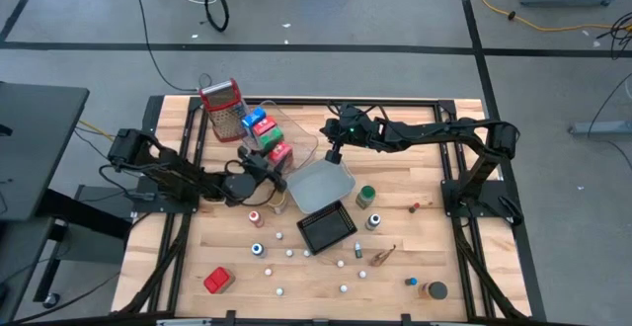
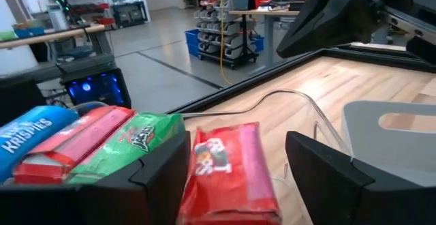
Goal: Pick & Place Kitchen Items
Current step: Put the red cereal box into the transparent bin, then put the white seasoning bottle into the white bin
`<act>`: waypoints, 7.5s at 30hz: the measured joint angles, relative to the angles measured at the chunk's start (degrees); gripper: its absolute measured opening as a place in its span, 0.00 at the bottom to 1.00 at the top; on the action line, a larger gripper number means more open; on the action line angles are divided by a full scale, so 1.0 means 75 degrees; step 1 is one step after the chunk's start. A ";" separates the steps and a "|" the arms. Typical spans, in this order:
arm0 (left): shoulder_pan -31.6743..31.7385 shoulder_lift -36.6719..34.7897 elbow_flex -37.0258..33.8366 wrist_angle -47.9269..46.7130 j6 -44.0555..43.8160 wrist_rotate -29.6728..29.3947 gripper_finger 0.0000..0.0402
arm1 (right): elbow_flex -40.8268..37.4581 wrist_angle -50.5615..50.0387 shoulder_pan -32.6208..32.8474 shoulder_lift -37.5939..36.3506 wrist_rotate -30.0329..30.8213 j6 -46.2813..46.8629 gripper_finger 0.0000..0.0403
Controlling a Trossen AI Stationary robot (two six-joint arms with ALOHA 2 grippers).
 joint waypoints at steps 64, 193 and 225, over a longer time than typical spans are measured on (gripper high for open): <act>-0.1201 -0.4424 0.3754 -0.7752 0.0715 0.2780 0.65 | 0.0009 -0.4240 0.3363 -0.3098 0.0365 0.1463 0.52; 0.0387 -0.2938 0.3191 -0.7817 -0.2588 0.4613 0.53 | 0.0003 -0.2813 0.3455 -0.2433 -0.0168 0.1447 0.52; -0.0375 -0.0574 0.3179 -0.7923 -0.3085 0.3363 0.57 | 0.0003 -0.2817 0.3456 -0.2433 -0.0166 0.1603 0.52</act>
